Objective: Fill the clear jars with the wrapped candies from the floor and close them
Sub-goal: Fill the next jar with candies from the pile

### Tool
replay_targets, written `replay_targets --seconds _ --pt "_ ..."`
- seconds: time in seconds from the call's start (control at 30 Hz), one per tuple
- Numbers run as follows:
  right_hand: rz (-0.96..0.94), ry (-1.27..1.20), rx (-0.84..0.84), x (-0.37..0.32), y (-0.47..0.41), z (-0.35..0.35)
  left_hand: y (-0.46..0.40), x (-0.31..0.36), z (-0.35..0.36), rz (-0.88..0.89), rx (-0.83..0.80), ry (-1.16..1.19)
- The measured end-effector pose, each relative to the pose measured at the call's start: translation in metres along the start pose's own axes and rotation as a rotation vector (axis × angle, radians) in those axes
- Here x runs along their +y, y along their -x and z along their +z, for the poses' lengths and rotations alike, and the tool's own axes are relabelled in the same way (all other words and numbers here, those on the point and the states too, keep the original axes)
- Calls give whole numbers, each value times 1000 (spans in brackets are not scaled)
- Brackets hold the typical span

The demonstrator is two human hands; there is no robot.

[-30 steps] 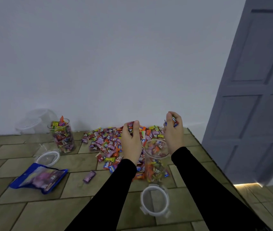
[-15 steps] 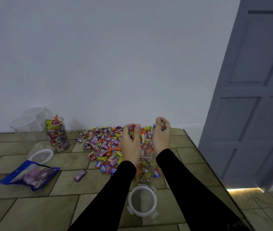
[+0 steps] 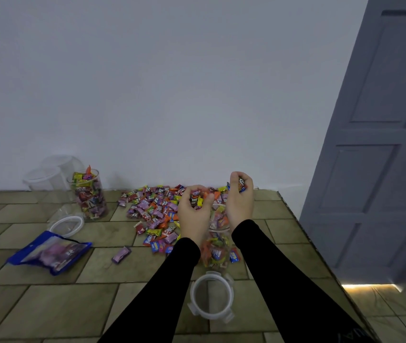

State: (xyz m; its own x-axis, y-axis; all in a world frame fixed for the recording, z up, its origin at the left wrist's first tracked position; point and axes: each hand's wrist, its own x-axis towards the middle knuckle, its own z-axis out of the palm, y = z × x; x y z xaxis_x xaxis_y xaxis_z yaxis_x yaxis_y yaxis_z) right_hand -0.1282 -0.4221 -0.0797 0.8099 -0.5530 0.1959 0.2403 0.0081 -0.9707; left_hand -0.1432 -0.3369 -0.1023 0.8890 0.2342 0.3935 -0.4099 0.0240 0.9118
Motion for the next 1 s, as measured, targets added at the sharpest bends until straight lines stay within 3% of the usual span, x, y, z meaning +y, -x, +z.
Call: replay_targets --seconds 0.17,1.0 --pt "-15 -38 -5 -2 1 -2 1 -3 -2 37 -80 13" --pt "5 -67 -8 -7 5 -3 4 7 1 -32 -125 109"
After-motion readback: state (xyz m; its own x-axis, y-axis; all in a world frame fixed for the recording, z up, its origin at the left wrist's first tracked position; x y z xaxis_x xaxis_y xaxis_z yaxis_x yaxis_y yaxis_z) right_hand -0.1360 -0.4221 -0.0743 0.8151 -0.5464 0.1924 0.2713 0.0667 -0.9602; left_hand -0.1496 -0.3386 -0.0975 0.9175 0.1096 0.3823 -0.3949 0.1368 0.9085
